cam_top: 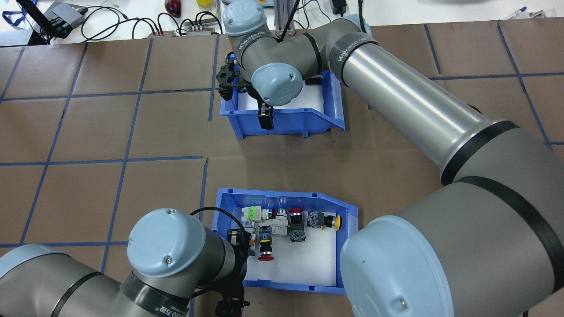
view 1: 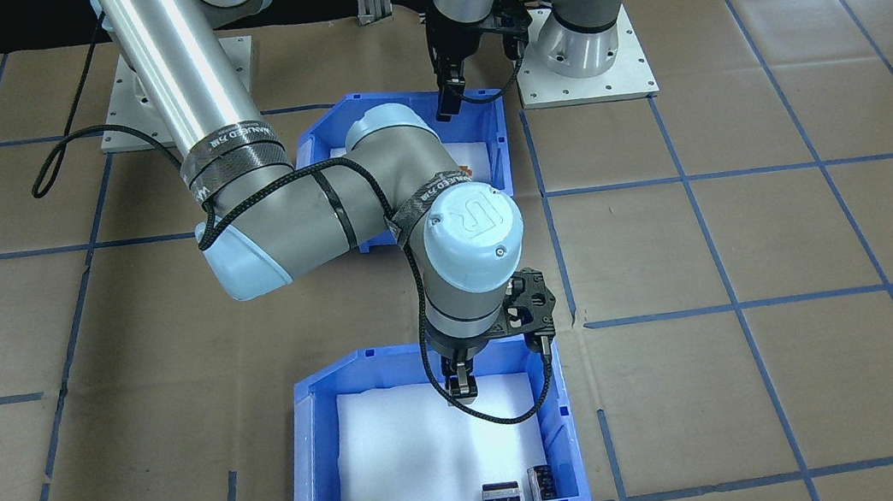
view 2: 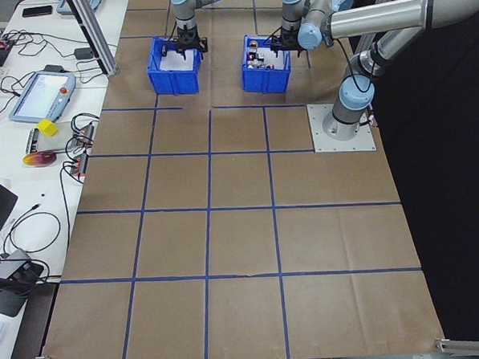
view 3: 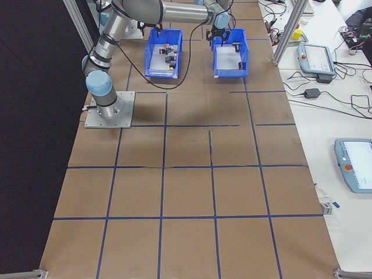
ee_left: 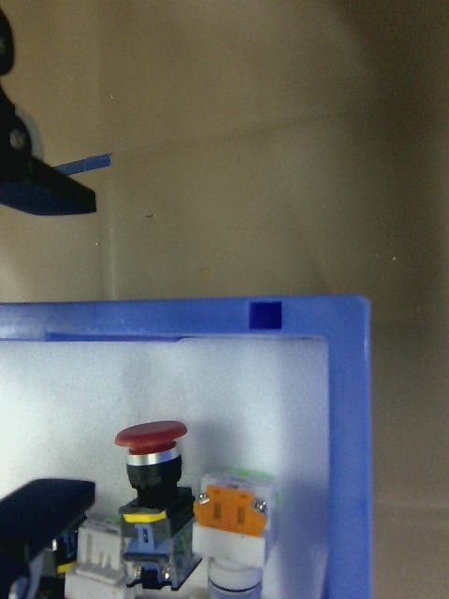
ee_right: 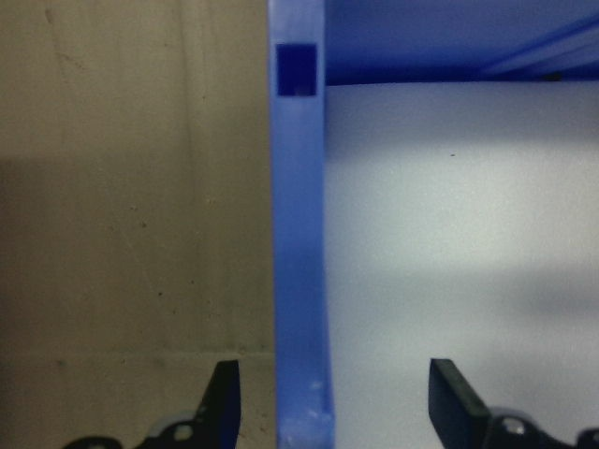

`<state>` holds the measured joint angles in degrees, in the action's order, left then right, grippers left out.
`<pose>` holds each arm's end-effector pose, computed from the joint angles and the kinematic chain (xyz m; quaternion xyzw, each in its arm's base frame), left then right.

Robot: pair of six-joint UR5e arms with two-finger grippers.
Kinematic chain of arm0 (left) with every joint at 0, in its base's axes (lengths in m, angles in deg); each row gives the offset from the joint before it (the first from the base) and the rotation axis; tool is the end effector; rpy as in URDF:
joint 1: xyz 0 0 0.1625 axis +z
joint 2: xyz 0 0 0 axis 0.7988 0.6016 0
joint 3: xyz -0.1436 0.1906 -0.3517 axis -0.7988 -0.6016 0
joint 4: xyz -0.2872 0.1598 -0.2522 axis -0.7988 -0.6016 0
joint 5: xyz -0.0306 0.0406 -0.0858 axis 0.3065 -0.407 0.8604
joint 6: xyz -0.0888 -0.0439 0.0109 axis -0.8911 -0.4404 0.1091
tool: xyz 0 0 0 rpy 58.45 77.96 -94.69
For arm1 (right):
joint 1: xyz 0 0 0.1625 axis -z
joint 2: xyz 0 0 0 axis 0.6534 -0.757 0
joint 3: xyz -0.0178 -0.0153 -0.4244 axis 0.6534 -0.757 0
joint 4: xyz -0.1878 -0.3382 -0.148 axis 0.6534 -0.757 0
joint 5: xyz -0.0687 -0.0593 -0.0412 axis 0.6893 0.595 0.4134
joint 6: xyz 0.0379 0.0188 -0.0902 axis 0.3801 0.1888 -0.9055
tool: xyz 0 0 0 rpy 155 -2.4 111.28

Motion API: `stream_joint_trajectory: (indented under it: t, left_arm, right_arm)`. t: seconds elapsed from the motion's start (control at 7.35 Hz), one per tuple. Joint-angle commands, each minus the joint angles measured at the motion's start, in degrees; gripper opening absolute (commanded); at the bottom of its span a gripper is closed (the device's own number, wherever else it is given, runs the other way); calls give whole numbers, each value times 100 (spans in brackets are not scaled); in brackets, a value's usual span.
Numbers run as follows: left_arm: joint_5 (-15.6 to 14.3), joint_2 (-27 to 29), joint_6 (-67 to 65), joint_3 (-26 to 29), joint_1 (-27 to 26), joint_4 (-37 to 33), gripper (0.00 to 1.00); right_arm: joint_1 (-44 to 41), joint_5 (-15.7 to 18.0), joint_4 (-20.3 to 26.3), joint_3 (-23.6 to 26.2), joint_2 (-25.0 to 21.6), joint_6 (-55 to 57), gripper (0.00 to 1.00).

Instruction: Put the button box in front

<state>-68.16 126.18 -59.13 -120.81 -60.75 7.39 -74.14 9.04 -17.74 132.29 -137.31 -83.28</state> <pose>-0.2603 -0.2196 0.2861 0.6735 -0.7345 -0.0764 0.0313 0.4290 -0.6187 0.2724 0.7038 -0.7097 -0.0224 0.0196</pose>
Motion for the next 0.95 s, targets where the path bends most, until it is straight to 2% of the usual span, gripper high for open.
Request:
stream_joint_trajectory:
  t: [0.0,0.14,0.41,0.68,0.82]
  left_arm:
    - [-7,24,-64,-197,-5,367,99]
    - [-7,50,-82,-188,3,376,99]
    - [2,400,-230,-179,-31,891,99]
    - [-7,454,-267,-171,-145,929,97]
    - [2,454,-267,-171,-163,921,85]
  right_arm:
    - [-11,18,29,-39,-41,-5,8]
    - [-11,26,29,-56,-68,4,7]
    - [58,35,29,-118,-181,-5,7]
    - [539,96,125,-22,-488,-371,7]
    - [864,106,317,31,-620,-740,7]
